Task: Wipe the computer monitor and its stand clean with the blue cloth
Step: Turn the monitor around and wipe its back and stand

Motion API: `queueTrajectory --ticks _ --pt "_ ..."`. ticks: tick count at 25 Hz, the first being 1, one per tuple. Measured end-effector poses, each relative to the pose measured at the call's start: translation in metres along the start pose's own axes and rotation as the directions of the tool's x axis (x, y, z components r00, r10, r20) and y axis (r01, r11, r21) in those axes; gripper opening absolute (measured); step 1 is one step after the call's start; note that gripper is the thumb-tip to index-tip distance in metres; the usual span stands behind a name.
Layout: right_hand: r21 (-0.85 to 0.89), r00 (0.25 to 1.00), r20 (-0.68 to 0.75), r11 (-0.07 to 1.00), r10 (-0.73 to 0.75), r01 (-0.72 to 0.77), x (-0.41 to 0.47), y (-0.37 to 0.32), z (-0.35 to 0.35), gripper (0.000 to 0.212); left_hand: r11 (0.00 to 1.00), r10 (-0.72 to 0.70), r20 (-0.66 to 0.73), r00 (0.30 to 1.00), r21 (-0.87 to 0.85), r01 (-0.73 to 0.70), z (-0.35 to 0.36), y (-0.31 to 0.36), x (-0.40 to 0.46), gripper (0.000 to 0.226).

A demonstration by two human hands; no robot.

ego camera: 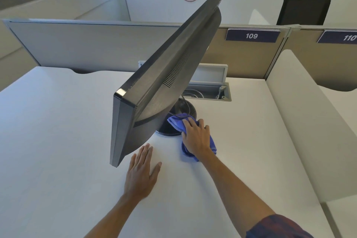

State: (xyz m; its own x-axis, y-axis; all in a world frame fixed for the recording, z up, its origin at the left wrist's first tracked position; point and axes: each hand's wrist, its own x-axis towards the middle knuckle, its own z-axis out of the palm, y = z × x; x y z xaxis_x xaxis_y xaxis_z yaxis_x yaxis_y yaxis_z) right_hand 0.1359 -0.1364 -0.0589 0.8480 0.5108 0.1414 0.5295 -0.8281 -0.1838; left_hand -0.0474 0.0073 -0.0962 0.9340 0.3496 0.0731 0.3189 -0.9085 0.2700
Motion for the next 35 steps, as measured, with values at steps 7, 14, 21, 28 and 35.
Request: queueTrajectory --ticks 7,14,21,28,35 --pt "0.055 0.975 -0.041 0.974 -0.220 0.222 -0.015 -0.041 -0.003 0.048 1.000 -0.013 0.006 1.000 -0.005 0.013 0.000 0.000 0.003 0.072" --pt "0.028 0.995 -0.045 0.996 -0.088 0.089 -0.002 -0.028 0.019 0.040 1.000 -0.015 0.037 0.999 0.011 0.015 0.001 0.001 0.001 0.078" --pt "0.051 0.999 -0.007 0.998 0.046 -0.045 0.004 0.014 -0.008 0.036 0.998 -0.060 0.018 0.998 -0.029 0.061 -0.005 0.026 0.039 0.084" --pt "0.187 0.986 -0.100 0.976 0.130 -0.110 0.059 0.079 -0.037 0.041 0.995 -0.066 0.017 0.998 -0.072 0.068 -0.006 0.038 0.057 0.080" --pt "-0.136 0.969 0.041 0.959 -0.244 0.247 0.165 0.063 -0.020 0.038 0.992 -0.118 0.021 0.993 -0.047 0.119 -0.002 0.038 0.064 0.085"
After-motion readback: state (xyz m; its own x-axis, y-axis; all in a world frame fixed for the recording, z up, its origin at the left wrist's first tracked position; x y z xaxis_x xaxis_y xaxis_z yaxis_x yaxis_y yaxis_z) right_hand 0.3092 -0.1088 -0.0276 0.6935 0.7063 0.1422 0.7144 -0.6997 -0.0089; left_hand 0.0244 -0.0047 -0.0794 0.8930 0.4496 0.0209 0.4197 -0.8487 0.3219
